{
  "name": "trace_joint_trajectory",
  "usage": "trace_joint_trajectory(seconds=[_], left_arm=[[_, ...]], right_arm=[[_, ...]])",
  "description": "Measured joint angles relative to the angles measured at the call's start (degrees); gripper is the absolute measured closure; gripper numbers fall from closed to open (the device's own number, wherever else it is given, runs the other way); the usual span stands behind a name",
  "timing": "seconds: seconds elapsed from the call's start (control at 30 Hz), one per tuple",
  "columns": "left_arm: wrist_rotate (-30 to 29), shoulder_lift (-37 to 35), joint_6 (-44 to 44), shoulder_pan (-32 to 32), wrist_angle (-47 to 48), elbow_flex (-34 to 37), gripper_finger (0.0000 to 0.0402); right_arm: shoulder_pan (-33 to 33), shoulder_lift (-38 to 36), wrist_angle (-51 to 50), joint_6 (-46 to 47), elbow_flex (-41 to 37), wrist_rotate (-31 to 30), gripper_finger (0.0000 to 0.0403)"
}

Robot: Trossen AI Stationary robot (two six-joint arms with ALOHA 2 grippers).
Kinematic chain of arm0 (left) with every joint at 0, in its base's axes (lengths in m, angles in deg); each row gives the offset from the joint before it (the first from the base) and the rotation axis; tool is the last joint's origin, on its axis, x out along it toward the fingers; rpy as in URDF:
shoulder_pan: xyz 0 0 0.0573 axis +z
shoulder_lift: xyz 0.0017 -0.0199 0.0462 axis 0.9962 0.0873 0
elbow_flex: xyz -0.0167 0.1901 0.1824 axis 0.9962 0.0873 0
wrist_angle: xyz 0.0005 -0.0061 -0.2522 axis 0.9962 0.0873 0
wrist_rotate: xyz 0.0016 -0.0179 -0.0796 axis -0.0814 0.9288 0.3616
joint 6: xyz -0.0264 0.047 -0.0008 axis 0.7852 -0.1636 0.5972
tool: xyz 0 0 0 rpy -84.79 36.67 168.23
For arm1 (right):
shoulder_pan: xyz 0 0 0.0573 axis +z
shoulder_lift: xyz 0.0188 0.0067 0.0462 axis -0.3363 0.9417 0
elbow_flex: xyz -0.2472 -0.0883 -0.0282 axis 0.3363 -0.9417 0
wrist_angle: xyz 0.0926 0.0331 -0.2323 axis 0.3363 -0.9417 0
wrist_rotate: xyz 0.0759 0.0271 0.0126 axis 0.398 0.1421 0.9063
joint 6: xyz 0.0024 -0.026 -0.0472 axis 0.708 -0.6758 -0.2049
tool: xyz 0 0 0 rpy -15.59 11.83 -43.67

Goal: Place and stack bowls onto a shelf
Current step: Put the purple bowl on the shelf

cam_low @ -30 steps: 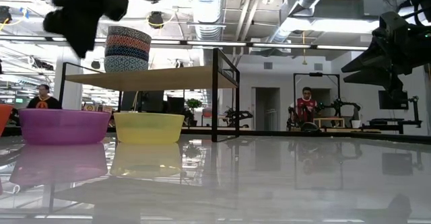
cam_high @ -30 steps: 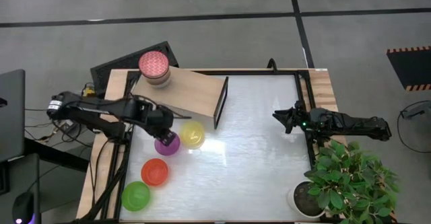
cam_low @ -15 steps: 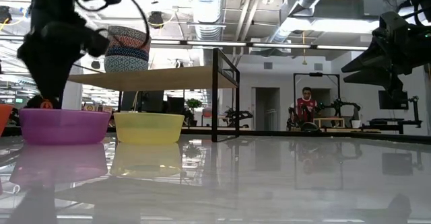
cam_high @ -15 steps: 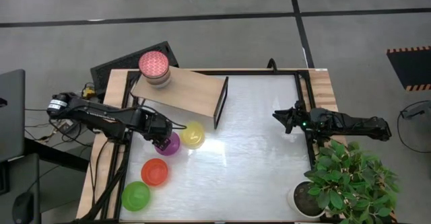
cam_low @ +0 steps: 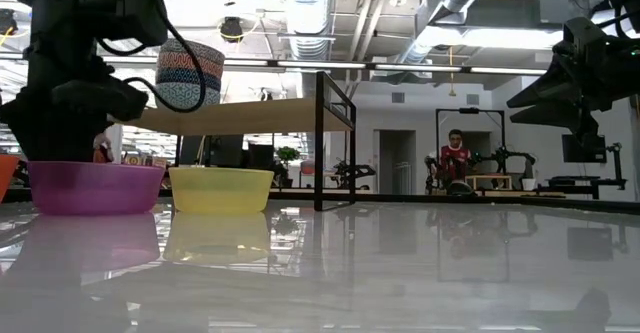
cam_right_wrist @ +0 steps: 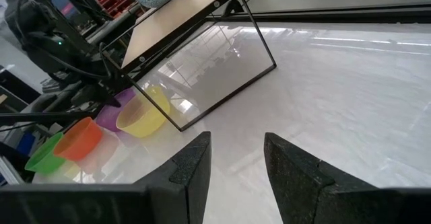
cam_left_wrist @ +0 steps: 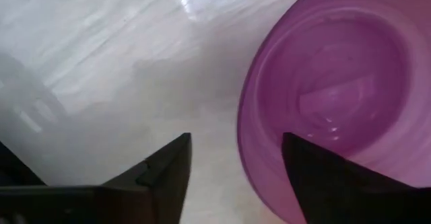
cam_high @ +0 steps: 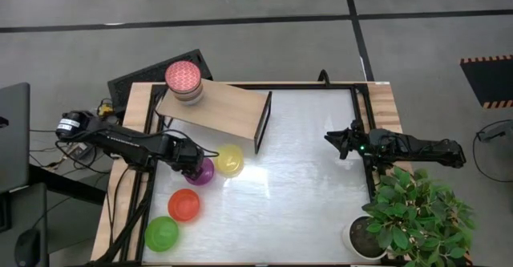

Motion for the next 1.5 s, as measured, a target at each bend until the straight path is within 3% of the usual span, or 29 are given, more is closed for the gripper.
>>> trace_joint_trajectory(seconds=[0.3,0.37,0.67,1.13,1.5], left_arm=[[-0.7,0.0,3.5,0.0,-1.7,0.0,0.0371],[-0.7,0.0,4.0,0.0,-1.8,0.0,0.0392],[-0.7,-0.2,7.5,0.0,-1.5,-4.5,0.0401],[-1.4,-0.2,8.6,0.0,0.1,-19.9,0.0401],[-15.0,0.0,12.5,2.5,-0.6,-33.0,0.0401]], right_arm=[[0.0,0.0,0.0,0.0,0.0,0.0,0.0239],[0.0,0.0,0.0,0.0,0.0,0.0,0.0239],[0.0,0.0,0.0,0.0,0.0,0.0,0.0239],[0.0,0.0,0.0,0.1,0.0,0.0,0.0239],[0.0,0.0,0.0,0.0,0.0,0.0,0.0239]])
